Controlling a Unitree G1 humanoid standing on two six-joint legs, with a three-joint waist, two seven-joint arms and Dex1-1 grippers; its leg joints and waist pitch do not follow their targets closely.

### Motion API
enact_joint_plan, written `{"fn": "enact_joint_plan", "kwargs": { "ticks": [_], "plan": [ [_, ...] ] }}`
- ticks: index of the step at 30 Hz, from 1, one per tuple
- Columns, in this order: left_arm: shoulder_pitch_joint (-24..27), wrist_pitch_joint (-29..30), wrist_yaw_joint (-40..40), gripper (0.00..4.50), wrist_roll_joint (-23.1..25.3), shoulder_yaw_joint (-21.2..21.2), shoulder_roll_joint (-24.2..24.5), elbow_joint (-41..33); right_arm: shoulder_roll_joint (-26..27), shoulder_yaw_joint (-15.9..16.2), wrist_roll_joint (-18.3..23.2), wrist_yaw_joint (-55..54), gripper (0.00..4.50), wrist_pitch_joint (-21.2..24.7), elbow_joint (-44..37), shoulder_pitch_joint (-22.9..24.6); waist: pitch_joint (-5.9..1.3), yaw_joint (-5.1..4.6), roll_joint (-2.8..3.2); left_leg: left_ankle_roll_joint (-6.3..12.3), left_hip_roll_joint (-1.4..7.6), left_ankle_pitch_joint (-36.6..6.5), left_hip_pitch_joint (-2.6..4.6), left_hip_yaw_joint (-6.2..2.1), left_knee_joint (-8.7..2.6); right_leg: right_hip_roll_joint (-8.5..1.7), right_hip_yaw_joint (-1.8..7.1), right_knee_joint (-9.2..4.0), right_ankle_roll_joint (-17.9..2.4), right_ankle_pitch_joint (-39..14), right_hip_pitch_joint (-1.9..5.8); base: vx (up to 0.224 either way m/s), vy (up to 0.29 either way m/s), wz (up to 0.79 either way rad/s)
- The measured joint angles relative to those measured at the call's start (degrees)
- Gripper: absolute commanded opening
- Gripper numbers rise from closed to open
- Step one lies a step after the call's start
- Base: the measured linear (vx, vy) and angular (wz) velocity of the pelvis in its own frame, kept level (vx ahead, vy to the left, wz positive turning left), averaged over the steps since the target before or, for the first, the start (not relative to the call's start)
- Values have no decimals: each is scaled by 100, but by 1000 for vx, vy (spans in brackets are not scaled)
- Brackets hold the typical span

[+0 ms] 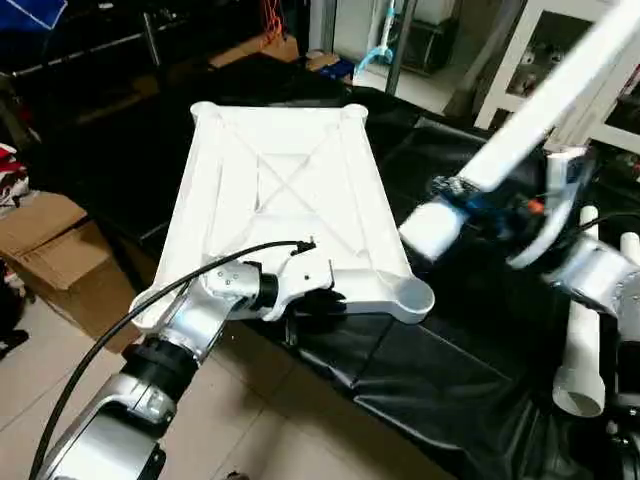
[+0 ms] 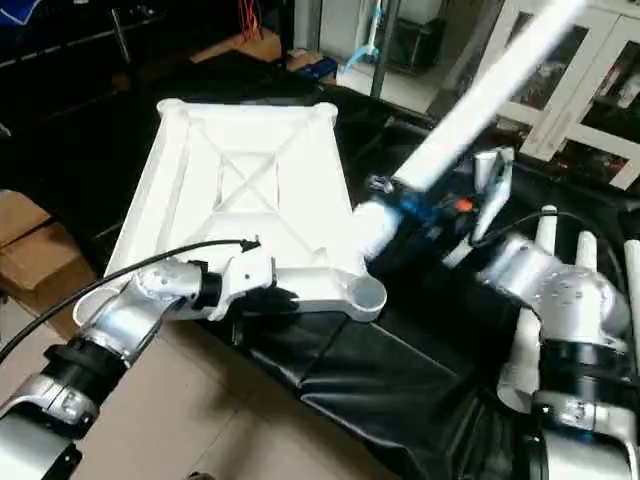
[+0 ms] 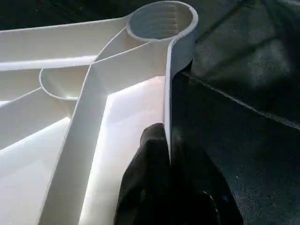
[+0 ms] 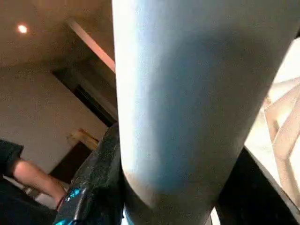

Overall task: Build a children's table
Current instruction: Insert table leg to table base

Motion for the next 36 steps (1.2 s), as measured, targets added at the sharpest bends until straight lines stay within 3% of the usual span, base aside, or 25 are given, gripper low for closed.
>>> {"fn": "enact_joint_plan", "kwargs": {
  "ticks": [6,11,12,15,16,18,22,28,36],
  "plan": [
    [99,153,-58,0,-20,1,10,-219,56,-64,264,-138,189,339,-7,8,0,12,0,0,0,0,-1,0,-1,0,0,-3,-1,-1,-1,0,0,0],
    [173,176,-81,0,-30,1,51,-333,84,-145,350,-229,189,363,-149,93,0,21,1,0,0,0,-1,1,-2,0,0,-3,-1,-1,-1,0,0,0],
    [202,176,-84,0,-30,1,59,-378,76,-54,130,-235,189,144,-282,157,-1,23,3,0,0,0,-1,0,-3,0,0,-3,-1,-1,-2,0,0,0],
    [298,187,-94,0,-30,7,105,-521,-57,691,-1176,-352,189,-1029,-716,440,-1,13,4,-8,1,4,1,0,-7,0,-3,-4,0,-1,-2,0,0,0],
    [334,194,-95,0,-30,9,113,-577,0,725,-1203,-340,189,-1065,-769,517,0,11,6,-9,0,4,1,0,-9,0,-2,-4,0,-1,-2,0,0,0],
    [382,214,-97,0,-31,22,130,-649,336,478,-761,-361,189,-765,-804,586,5,-1,14,-9,0,4,1,0,-11,0,-1,-4,0,-1,-2,0,0,0],
    [445,224,-120,0,-30,22,144,-756,416,60,-4,-350,189,-306,-866,586,6,14,22,-7,-2,4,0,0,-11,-1,-1,-6,0,0,-1,0,0,0],
    [470,246,-127,0,-30,23,199,-789,134,-808,1818,116,189,406,-894,623,6,38,23,-7,0,3,3,1,-11,0,-1,-5,0,-1,-2,0,0,0],
    [490,312,-110,0,-30,24,166,-826,123,-915,2785,131,189,856,-1128,612,4,47,25,-10,0,7,7,1,-11,0,-1,0,0,0,-1,0,0,0]
  ]
}}
